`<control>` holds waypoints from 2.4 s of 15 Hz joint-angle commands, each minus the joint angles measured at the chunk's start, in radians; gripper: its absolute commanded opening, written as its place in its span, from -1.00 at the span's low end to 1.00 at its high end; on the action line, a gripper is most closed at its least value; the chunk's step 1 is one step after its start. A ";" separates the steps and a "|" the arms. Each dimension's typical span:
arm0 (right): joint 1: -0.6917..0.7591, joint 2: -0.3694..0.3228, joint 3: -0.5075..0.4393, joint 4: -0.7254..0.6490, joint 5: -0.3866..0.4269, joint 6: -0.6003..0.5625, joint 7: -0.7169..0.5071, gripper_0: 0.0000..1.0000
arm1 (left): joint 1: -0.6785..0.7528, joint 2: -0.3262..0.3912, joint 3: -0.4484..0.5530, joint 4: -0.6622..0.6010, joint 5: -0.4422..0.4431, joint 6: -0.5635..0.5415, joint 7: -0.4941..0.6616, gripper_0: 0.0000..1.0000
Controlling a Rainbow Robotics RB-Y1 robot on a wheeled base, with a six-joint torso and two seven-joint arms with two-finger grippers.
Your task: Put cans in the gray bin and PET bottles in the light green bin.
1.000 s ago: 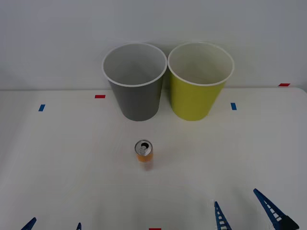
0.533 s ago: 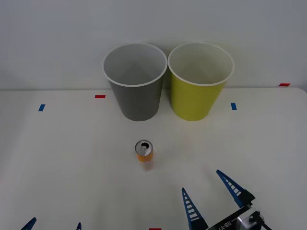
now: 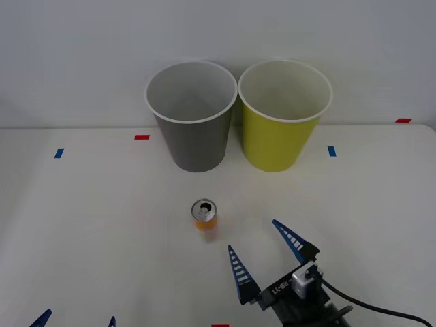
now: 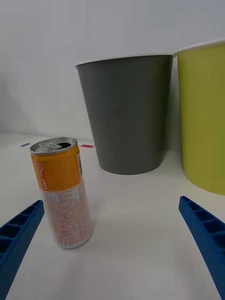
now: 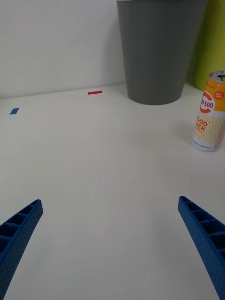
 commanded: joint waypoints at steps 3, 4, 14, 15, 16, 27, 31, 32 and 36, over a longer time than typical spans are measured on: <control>-0.096 0.039 0.035 0.053 0.002 0.030 0.017 1.00 | 0.000 0.000 0.000 0.000 0.000 0.000 0.000 1.00; -0.117 0.040 0.042 0.053 0.001 0.054 0.020 1.00 | 0.000 0.000 0.000 0.000 0.000 0.000 0.000 1.00; -0.240 0.062 0.083 0.053 -0.006 0.224 0.031 1.00 | 0.000 0.000 0.000 0.000 0.000 0.000 0.000 1.00; -0.246 0.066 0.083 0.054 -0.006 0.241 0.031 1.00 | 0.000 0.000 0.000 0.000 0.000 0.000 0.000 1.00; -0.257 0.068 0.085 0.053 -0.006 0.261 0.031 1.00 | 0.000 0.000 0.000 0.000 0.000 0.000 0.000 1.00; -0.306 0.106 0.080 0.057 -0.016 0.364 0.031 0.56 | 0.000 0.000 0.000 0.000 0.000 0.000 0.000 1.00; -0.295 0.106 0.075 0.056 -0.019 0.364 0.032 -0.93 | 0.000 0.000 0.000 0.000 0.000 0.000 0.000 1.00; -0.291 0.106 0.072 0.057 -0.019 0.364 0.032 -0.94 | 0.000 0.000 0.000 0.000 0.000 0.000 0.000 1.00; -0.274 0.109 0.071 0.057 -0.026 0.342 0.028 -0.96 | 0.000 0.000 0.000 0.000 0.000 0.000 0.000 1.00</control>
